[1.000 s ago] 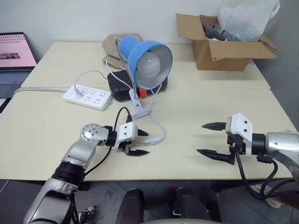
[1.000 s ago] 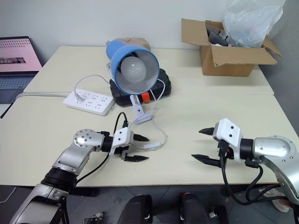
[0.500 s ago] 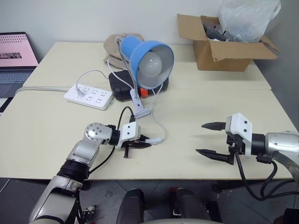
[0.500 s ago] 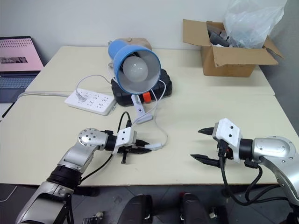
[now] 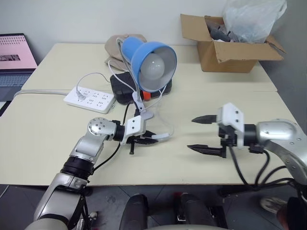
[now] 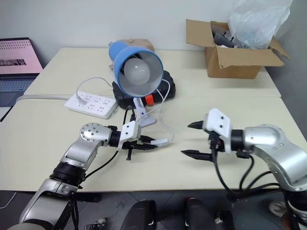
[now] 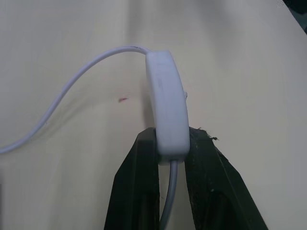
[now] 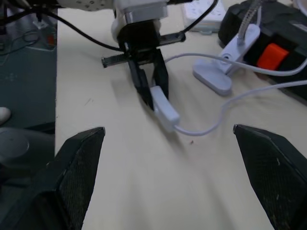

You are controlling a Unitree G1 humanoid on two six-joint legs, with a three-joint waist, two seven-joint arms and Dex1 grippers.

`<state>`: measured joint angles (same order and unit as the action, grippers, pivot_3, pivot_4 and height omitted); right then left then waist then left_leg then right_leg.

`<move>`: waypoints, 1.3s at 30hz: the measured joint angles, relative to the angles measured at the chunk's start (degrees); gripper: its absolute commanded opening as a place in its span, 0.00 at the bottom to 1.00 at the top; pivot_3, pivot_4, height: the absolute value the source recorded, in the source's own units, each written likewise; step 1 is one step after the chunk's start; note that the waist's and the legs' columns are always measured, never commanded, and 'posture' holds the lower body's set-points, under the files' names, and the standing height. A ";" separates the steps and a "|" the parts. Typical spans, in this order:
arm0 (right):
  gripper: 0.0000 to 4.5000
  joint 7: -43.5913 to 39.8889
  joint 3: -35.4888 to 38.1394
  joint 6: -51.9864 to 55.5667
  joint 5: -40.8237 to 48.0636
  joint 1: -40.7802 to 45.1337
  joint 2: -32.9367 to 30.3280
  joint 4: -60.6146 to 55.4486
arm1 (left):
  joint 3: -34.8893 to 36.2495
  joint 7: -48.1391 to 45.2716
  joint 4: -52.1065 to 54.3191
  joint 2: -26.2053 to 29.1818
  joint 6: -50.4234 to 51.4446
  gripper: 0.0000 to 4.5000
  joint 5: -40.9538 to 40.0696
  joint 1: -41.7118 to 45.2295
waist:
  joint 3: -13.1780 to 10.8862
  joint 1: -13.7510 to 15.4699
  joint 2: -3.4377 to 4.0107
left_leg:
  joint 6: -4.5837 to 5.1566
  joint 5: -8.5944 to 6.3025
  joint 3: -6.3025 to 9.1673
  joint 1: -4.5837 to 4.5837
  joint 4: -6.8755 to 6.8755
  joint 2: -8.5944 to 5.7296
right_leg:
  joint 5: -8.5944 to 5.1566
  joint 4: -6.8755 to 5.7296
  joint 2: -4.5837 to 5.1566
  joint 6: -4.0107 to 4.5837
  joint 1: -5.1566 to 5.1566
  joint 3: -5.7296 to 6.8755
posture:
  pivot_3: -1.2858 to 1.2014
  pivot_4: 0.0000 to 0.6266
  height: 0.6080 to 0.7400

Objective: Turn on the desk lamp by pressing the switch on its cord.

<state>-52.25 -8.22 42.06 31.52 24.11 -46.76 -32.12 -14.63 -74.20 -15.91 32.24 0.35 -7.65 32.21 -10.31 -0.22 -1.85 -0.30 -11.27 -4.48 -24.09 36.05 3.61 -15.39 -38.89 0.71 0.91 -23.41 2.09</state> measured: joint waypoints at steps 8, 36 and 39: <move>1.00 1.26 -13.68 -3.21 -9.23 10.13 12.15 12.49 | 0.18 1.27 2.52 -0.39 0.79 0.09 0.09 0.96 | 0.01 0.07 -0.01 | 0.00 0.01 0.00 -0.08 0.03 0.02 | 0.01 -0.06 -0.06 0.00 -0.06 -0.01 | 0.52 0.24 1.00; 0.30 -3.79 -16.75 -13.95 -21.53 12.39 15.48 25.19 | -0.11 2.65 4.85 -0.15 1.52 0.09 0.59 0.41 | 0.01 0.11 0.00 | -0.01 0.01 -0.04 -0.10 0.07 0.04 | 0.01 -0.10 -0.08 0.01 -0.09 -0.01 | 0.52 0.24 1.00; 0.19 -5.15 -16.78 -15.24 -22.56 12.51 15.47 25.73 | -0.24 2.23 5.20 0.05 1.39 0.09 1.06 0.38 | 0.01 0.11 0.00 | -0.01 0.01 -0.05 -0.10 0.07 0.04 | 0.01 -0.10 -0.09 0.01 -0.09 -0.02 | 0.52 0.24 1.00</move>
<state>-57.40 -25.00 26.82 8.96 36.61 -31.29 -6.39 -14.87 -71.98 -10.70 32.29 1.74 -6.59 32.59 -10.31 -0.11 -1.86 -0.31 -11.26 -4.54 -24.19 36.12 3.65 -15.38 -38.99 0.62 0.92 -23.51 2.07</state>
